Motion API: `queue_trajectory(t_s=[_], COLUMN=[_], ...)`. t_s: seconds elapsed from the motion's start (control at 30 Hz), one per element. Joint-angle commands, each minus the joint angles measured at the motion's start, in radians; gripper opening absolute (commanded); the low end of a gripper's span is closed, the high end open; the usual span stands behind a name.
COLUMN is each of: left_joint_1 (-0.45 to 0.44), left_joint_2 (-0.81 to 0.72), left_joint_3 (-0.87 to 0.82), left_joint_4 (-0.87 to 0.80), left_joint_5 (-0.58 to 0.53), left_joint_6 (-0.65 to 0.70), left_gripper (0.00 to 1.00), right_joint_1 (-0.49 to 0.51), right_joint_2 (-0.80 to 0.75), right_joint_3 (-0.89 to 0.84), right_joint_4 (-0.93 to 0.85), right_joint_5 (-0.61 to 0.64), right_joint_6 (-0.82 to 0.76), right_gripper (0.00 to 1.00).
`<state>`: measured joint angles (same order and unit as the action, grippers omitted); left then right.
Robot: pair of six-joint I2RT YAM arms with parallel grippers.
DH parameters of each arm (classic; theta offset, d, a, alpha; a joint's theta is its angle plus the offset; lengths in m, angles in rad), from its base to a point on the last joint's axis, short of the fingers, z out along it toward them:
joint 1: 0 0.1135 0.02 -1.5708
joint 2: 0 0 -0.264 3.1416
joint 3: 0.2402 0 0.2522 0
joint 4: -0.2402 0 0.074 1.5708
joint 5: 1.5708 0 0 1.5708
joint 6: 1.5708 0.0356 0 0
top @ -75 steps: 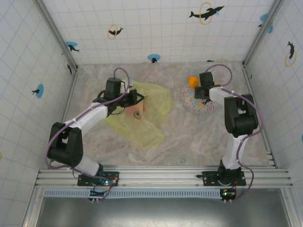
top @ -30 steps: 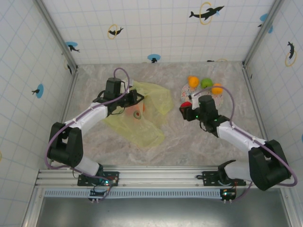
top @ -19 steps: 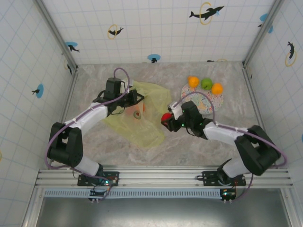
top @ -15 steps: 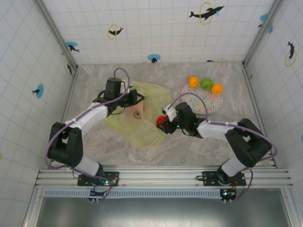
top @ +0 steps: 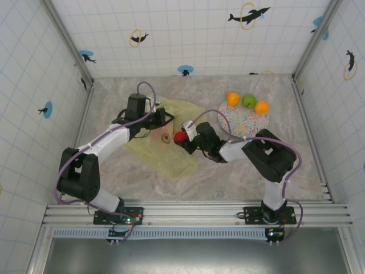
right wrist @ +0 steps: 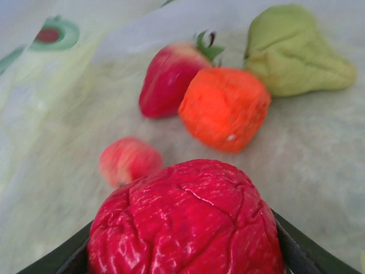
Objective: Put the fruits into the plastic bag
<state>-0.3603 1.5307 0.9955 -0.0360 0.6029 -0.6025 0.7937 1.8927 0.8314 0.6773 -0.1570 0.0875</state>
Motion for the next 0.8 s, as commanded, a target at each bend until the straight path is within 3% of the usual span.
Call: queue_trajectory(t_s=[0.0, 0.33, 0.63, 0.77], left_joint_1=[-0.008, -0.008, -0.008, -0.007], left_joint_2=[-0.036, -0.025, -0.018, -0.019], left_joint_3=[-0.001, -0.001, -0.001, -0.004], left_joint_4=[0.021, 0.021, 0.024, 0.024], left_joint_5=[0.023, 0.024, 0.037, 0.035], left_joint_6=[-0.001, -0.001, -0.008, -0.007], left_gripper=[0.0, 0.0, 0.0, 0.0], right_joint_1=[0.008, 0.022, 0.044, 0.043], right_joint_2=[0.051, 0.204, 0.318, 0.364], right_joint_3=[0.044, 0.183, 0.288, 0.352], right_joint_4=[0.177, 0.236, 0.243, 0.225], right_joint_5=[0.181, 0.526, 0.643, 0.623], right_joint_6=[0.055, 0.248, 0.379, 0.401], right_gripper=[0.62, 0.63, 0.65, 0.68])
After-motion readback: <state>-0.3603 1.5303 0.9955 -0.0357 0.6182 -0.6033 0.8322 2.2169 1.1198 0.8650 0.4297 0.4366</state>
